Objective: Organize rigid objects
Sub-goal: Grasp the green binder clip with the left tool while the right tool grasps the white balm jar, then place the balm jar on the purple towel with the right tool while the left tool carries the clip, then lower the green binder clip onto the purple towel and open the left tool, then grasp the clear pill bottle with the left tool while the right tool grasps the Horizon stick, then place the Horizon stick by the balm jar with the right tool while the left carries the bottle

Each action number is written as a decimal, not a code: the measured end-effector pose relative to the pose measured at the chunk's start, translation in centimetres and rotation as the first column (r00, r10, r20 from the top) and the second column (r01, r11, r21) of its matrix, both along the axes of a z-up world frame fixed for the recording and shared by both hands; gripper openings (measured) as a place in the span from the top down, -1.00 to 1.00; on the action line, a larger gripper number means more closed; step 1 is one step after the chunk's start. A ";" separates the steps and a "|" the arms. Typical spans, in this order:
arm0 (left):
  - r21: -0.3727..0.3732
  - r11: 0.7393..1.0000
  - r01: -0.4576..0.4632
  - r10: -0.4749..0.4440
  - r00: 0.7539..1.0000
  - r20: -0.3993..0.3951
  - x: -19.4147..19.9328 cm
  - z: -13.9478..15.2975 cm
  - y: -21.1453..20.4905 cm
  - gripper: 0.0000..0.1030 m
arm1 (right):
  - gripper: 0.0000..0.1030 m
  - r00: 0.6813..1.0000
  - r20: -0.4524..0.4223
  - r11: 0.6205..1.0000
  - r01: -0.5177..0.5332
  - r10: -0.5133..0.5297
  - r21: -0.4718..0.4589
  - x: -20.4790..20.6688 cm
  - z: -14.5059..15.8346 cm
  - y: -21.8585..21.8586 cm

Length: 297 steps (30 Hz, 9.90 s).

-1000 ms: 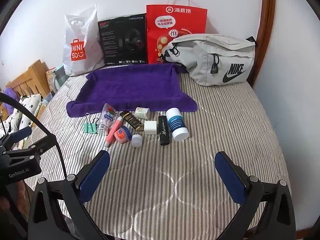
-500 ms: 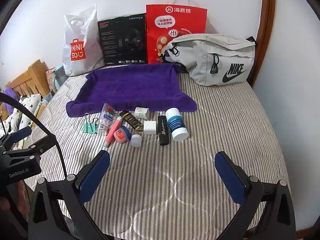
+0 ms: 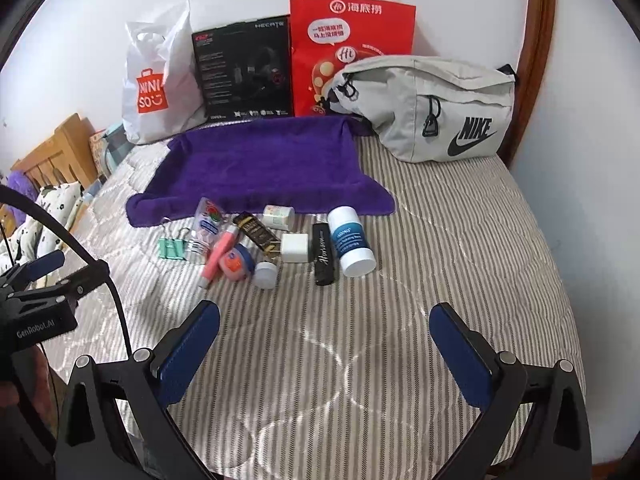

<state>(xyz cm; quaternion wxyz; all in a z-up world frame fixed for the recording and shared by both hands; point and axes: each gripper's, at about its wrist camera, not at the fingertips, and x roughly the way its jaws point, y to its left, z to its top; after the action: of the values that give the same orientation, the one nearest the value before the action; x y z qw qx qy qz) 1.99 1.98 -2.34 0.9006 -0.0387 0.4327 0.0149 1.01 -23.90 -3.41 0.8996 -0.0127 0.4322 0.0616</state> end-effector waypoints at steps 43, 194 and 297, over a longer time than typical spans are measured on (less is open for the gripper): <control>0.056 0.998 -0.034 0.038 0.997 -0.069 9.5 -10.1 0.0 -0.90 | -0.77 0.987 -0.162 0.999 -0.015 0.020 0.033 7.8 -7.3 -2.8; -0.026 0.998 -0.051 0.048 0.993 -0.107 23.6 -6.8 3.8 -0.20 | -0.25 0.959 -0.145 0.964 -0.225 0.244 0.140 5.4 -0.8 -1.7; -0.041 0.991 0.124 -0.127 0.988 -0.083 9.6 -7.4 -1.0 0.24 | 0.58 0.957 -0.138 0.956 -0.229 0.256 0.184 10.5 -7.4 -4.0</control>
<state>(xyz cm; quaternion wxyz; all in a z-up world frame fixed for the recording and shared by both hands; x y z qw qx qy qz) 11.60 0.93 -9.72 0.8795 -0.0268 0.4727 -0.0480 11.56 -27.89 -10.79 0.8454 0.0142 0.4916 0.2085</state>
